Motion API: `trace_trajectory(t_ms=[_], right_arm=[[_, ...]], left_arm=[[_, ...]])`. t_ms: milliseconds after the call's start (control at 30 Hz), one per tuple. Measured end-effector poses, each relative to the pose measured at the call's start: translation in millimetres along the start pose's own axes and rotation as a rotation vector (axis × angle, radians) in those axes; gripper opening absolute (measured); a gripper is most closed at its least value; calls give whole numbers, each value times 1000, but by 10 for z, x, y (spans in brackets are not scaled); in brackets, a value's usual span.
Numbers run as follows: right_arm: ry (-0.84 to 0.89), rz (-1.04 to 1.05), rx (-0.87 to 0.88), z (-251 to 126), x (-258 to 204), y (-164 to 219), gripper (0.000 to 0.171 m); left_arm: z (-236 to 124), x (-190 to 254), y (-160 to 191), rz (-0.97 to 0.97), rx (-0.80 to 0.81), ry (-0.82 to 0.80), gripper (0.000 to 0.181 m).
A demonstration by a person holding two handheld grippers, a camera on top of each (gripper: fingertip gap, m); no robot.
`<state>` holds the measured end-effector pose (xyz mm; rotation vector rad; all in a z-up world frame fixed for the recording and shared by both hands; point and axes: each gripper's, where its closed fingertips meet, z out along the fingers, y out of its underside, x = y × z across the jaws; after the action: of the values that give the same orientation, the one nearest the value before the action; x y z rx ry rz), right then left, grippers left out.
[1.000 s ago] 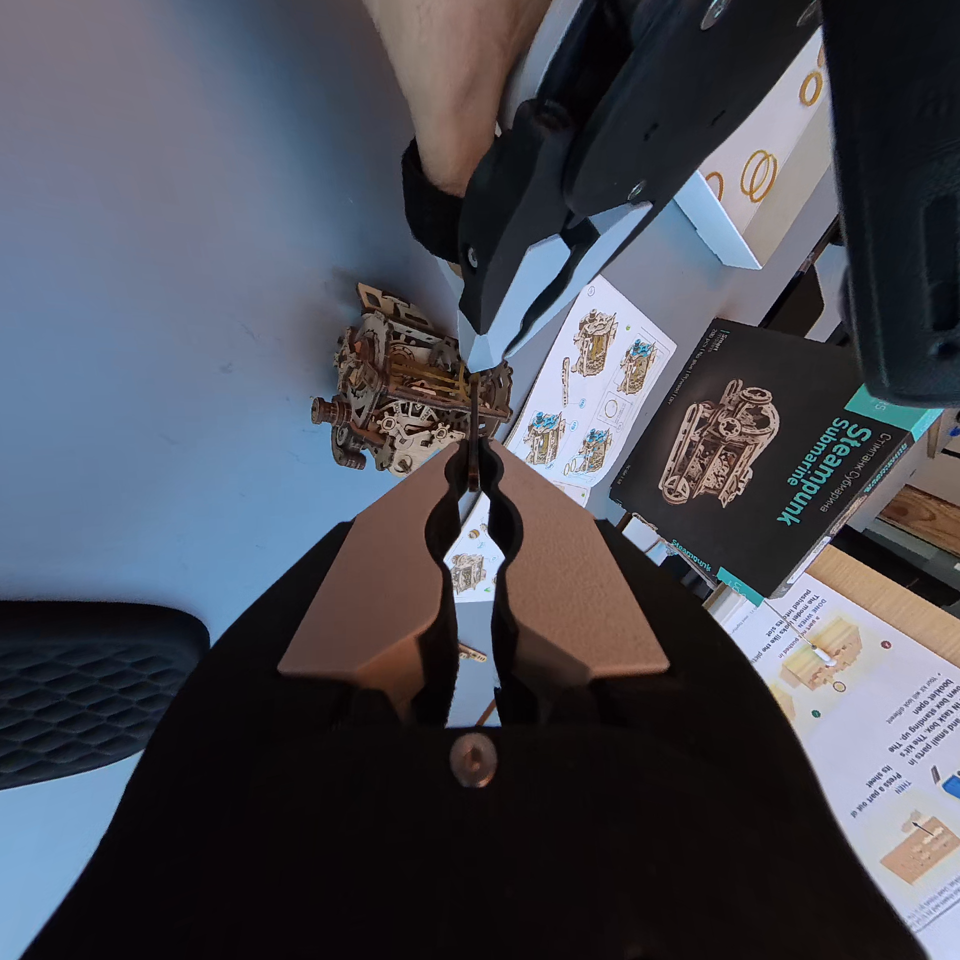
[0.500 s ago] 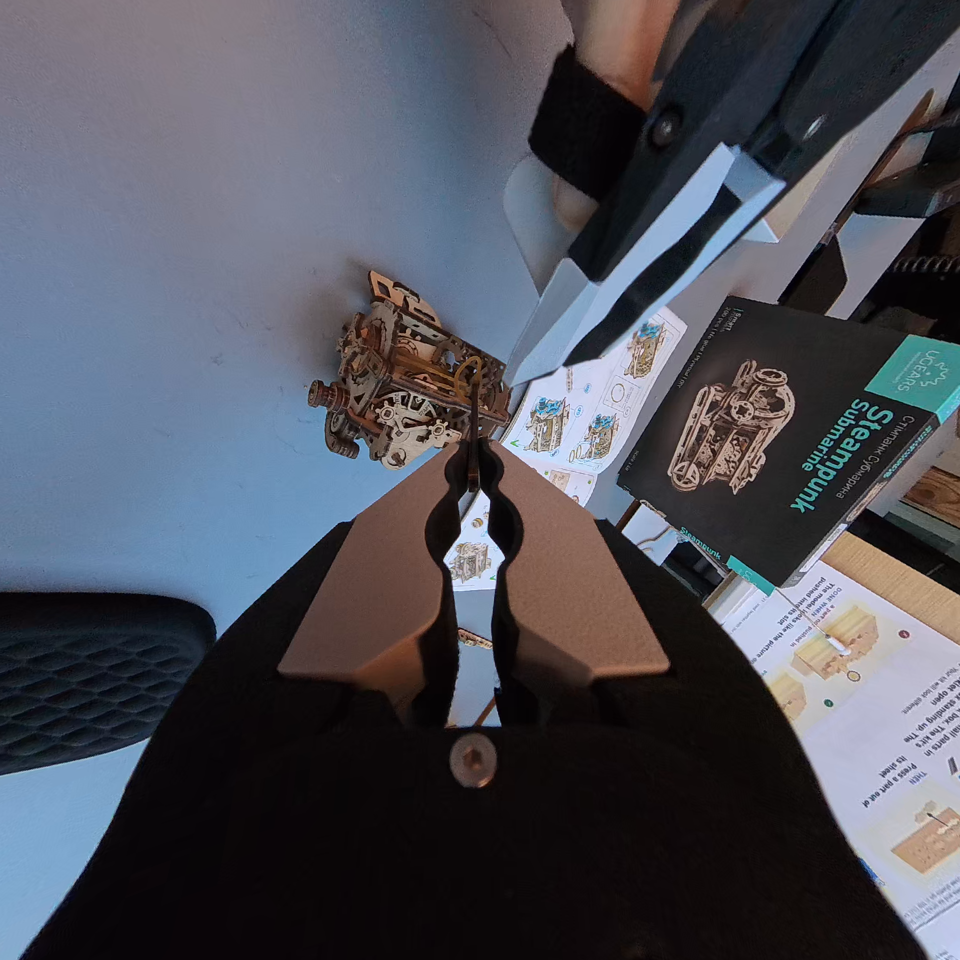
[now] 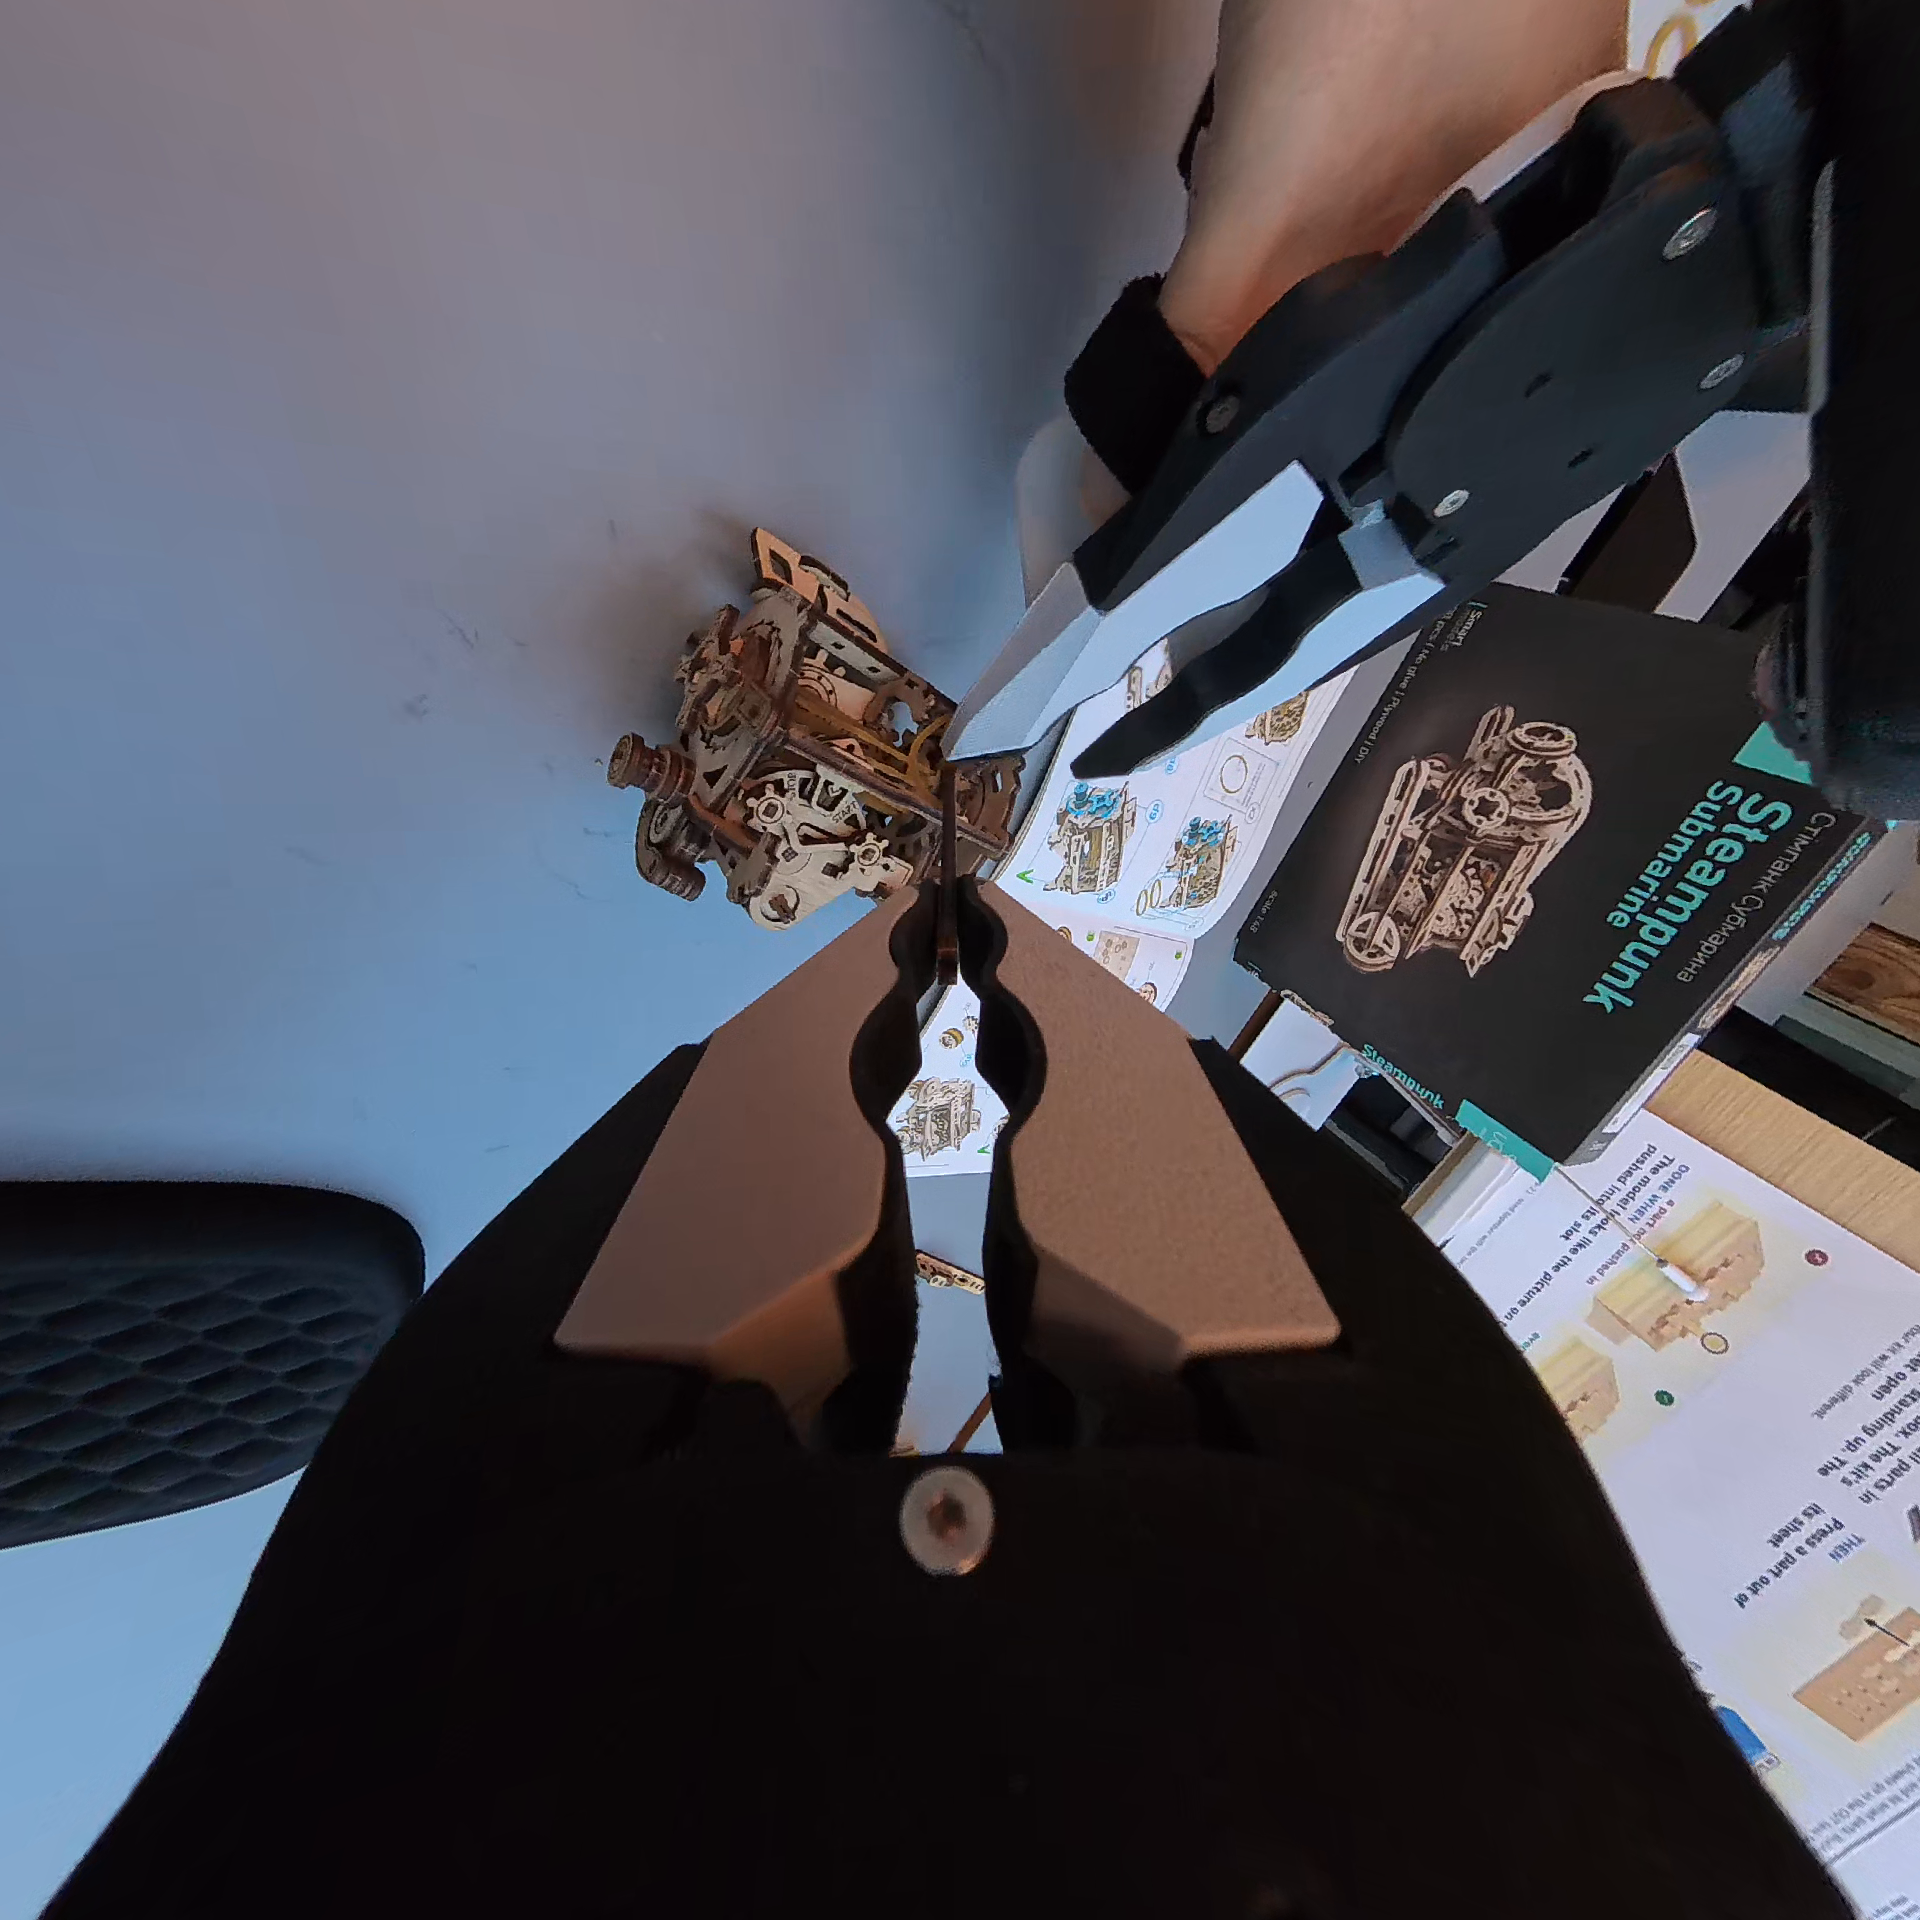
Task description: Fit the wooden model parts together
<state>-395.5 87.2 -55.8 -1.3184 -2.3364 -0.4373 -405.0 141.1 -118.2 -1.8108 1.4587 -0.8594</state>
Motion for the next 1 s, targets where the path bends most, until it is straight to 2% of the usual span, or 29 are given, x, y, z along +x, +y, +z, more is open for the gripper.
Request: trace_trajectory(t_ms=[233,433,867,1000], right_arm=[[4,0,0,-3,7,15,2],[5,1,-8,3,11,45,2],[-113,78,-12,-133,40,53,2],[-154,81,-72,-122,99,84,2]], left_arm=[[68,30,-21,20,44,78,42],[135,92,-38,10,83,139,23],[164,112,-61,-4,99,121,22],[174,119,-68,2,97,118,23]])
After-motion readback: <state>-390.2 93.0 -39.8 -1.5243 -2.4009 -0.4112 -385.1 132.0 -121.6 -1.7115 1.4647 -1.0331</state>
